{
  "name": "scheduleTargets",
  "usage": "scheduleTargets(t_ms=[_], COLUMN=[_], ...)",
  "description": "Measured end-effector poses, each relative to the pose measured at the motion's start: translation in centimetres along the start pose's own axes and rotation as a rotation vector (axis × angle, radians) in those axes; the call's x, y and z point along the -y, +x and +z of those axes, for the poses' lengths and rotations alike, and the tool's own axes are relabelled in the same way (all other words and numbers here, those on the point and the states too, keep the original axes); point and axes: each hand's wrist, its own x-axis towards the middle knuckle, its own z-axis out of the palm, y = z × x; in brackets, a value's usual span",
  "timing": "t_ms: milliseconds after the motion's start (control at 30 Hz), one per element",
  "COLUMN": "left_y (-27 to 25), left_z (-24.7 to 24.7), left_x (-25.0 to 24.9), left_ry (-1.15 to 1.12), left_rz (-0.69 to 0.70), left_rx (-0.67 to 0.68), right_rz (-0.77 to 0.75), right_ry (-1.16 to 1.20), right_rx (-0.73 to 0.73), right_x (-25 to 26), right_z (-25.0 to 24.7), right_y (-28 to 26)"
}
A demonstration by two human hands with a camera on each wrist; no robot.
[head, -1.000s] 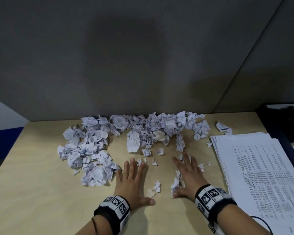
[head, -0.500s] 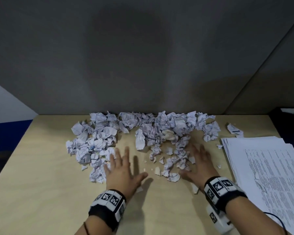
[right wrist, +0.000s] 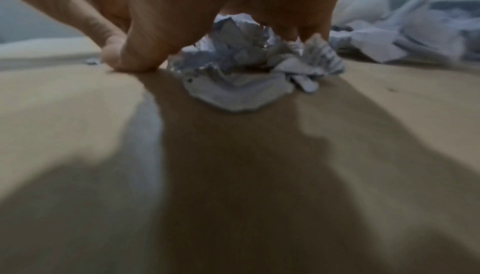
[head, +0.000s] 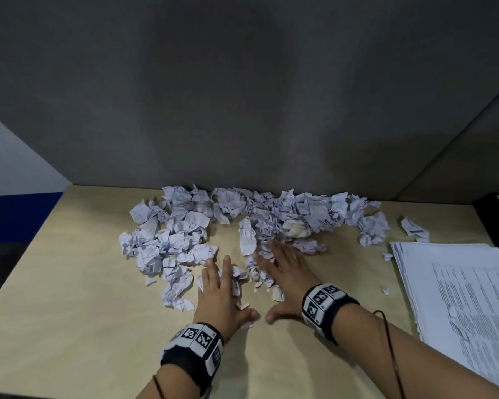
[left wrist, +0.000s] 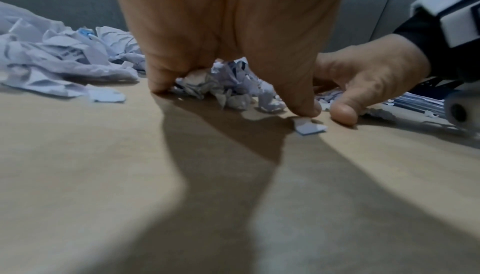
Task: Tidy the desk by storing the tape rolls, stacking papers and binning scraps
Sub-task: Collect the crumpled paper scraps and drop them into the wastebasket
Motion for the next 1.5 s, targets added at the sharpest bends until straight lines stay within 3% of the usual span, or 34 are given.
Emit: scheduleTargets(t_ms=[267, 567, 700, 967, 1333, 1500], left_y=[0.1, 0.6, 0.6, 0.9, 1.0, 1.5], left_z=[-1.2, -1.5, -1.3, -0.7, -0.5, -0.3], left_x=[0.5, 1.0, 1.2, 0.5, 0.8, 0.8], left_ry=[-0.07, -0.122, -0.117, -0.081, -0.058, 0.003], left_rz=[0.054, 0.06, 0.06, 0.027, 0.035, 0.045], left_rx=[0.056, 0.069, 0.061, 0.088, 0.083, 0.041], right_rz=[-0.122, -0.188, -0.142, -0.055, -0.148, -0.108], right_ry=[-0.121, -0.084, -0.015, -0.099, -0.221, -0.275], right_rx=[0.098, 0.043, -0.05, 0.109, 0.038, 0.1], right_x=[1.6, 2.3, 0.1, -1.9, 0.4, 1.6], right_z=[-2.4, -2.3, -3.5, -1.1, -1.0, -2.1], right_y=[2.9, 4.7, 2.9, -1.9, 0.7, 1.7])
